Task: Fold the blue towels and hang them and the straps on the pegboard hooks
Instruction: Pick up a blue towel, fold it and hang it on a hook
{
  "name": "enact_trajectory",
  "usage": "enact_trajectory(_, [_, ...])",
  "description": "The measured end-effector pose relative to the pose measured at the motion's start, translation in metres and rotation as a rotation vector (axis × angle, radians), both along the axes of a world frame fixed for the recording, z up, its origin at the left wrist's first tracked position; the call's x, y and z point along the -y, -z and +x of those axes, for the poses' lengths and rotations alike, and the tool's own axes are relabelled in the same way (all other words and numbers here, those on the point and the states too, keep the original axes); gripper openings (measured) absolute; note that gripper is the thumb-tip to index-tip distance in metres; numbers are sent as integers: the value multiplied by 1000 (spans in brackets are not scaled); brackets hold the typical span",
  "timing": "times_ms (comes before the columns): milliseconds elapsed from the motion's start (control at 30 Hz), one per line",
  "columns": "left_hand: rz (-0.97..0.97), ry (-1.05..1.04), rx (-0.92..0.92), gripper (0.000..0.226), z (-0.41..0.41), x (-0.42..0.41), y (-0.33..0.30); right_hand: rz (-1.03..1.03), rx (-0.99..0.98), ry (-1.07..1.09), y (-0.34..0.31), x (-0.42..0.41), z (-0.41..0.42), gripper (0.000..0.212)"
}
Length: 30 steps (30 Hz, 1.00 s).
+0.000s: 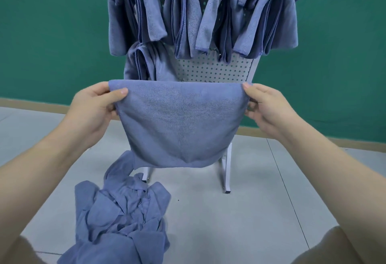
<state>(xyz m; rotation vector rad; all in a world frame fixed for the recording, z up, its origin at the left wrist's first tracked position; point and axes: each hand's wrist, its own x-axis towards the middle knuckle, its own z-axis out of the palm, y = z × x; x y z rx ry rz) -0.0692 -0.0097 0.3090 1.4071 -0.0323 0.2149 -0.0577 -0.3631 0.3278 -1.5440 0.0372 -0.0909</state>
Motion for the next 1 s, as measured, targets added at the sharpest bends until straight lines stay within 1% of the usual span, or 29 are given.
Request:
enact_trajectory(67, [39, -73, -14, 11, 2, -1, 2, -51, 2, -36, 0, 1, -1, 11])
enact_trajectory(133, [76, -174, -64, 12, 4, 0, 7, -115, -4, -19, 4, -1, 0, 7])
enact_trajectory(200, [92, -266, -135, 20, 9, 1, 14, -171, -26, 36, 9, -3, 2, 2])
enact_trajectory(233, [108, -292, -173, 25, 14, 0, 21, -187, -52, 66, 13, -4, 4, 4])
enact_trajectory(267, [139, -303, -211, 28, 18, -1, 28, -197, -93, 96, 18, -4, 6, 12])
enact_trajectory(333, [216, -296, -294, 32, 23, -1, 45, -204, -205, 132, 31, -4, 8, 33])
enact_trajectory(367, [239, -289, -335, 29, 24, 0, 54, -214, -264, 127, 38, -6, 7, 42])
enact_trajectory(400, [256, -281, -372, 21, 25, 1, 62, -231, -324, 114, 47, -8, 7, 46])
enact_trajectory(433, [273, -274, -406, 16, 25, 4, 69, -246, -375, 99, 55, -10, 6, 43])
enact_trajectory(500, [313, -276, -445, 21, 26, 8, 78, -258, -448, 74, 68, -20, 2, 29])
enact_trajectory(533, [331, -282, -444, 23, 27, 13, 79, -258, -460, 63, 70, -27, -2, 16])
enact_trajectory(567, [354, -290, -429, 24, 27, 18, 78, -251, -468, 57, 71, -36, -6, 10])
enact_trajectory(667, [411, -309, -334, 24, 20, 40, 63, -193, -444, 66, 72, -63, -13, 19])
enact_trajectory(767, [468, -295, -235, 25, 4, 66, 49, -113, -363, 60, 68, -93, -21, 20])
enact_trajectory(867, [561, -235, -116, 26, -15, 88, 40, -111, -292, 37, 66, -119, -30, 19])
enact_trajectory(933, [585, -162, -40, 23, -27, 99, 35, -127, -225, 49, 63, -127, -37, 17])
enact_trajectory(1000, [580, -120, 17, 21, -35, 103, 32, -114, -184, 58, 62, -127, -38, 26])
